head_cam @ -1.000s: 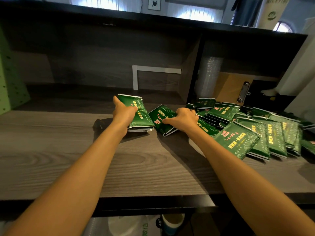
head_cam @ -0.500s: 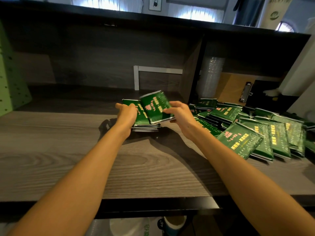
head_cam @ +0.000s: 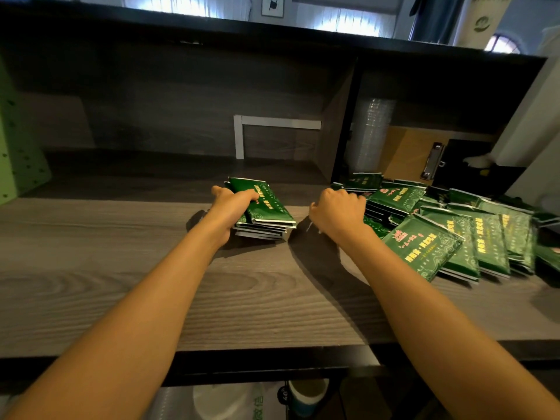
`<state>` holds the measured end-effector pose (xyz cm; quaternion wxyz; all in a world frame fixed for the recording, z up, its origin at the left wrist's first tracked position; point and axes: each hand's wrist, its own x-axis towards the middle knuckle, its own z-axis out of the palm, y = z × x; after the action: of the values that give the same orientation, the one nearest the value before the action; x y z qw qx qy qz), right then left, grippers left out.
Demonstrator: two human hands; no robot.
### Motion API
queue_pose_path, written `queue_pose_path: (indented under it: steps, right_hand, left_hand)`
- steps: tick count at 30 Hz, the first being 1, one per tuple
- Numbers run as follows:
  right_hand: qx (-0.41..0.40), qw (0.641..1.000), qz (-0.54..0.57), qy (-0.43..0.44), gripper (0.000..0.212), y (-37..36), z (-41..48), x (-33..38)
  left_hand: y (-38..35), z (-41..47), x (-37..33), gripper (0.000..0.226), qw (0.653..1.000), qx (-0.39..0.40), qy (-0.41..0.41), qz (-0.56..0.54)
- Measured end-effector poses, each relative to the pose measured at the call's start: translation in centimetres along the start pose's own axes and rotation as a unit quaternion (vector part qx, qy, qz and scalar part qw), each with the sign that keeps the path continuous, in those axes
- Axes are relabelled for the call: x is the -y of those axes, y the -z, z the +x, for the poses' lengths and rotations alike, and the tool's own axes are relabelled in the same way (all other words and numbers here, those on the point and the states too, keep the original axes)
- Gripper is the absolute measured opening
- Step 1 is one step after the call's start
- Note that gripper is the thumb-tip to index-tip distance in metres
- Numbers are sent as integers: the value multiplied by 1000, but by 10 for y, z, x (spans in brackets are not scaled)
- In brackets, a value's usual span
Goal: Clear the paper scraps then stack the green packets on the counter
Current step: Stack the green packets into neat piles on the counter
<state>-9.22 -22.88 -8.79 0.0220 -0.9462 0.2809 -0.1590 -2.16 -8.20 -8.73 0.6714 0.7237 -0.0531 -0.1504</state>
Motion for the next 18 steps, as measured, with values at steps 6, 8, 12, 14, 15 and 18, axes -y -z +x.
queue_pose_path:
  steps: [6, 8, 12, 14, 15, 18]
  right_hand:
    - [98, 994, 39, 7, 40, -2, -5, 10]
    - [118, 990, 69, 22, 41, -3, -4, 14]
    - [147, 965, 214, 43, 52, -3, 1, 21]
    - [109, 962, 246, 35, 50, -1, 4, 16]
    - [94, 968, 231, 31, 48, -1, 5, 12]
    - [128, 977, 169, 10, 54, -1, 6, 3]
  left_hand:
    - [2, 1, -1, 46, 1000, -20, -2, -3]
    - [6, 2, -3, 49, 999, -32, -14, -2]
    - [12, 5, -6, 54, 999, -39, -18, -6]
    - [12, 5, -5, 53, 999, -39, -12, -8]
    - [12, 4, -5, 53, 999, -37, -9, -7]
    - [11, 4, -3, 53, 999, -34, -4, -9]
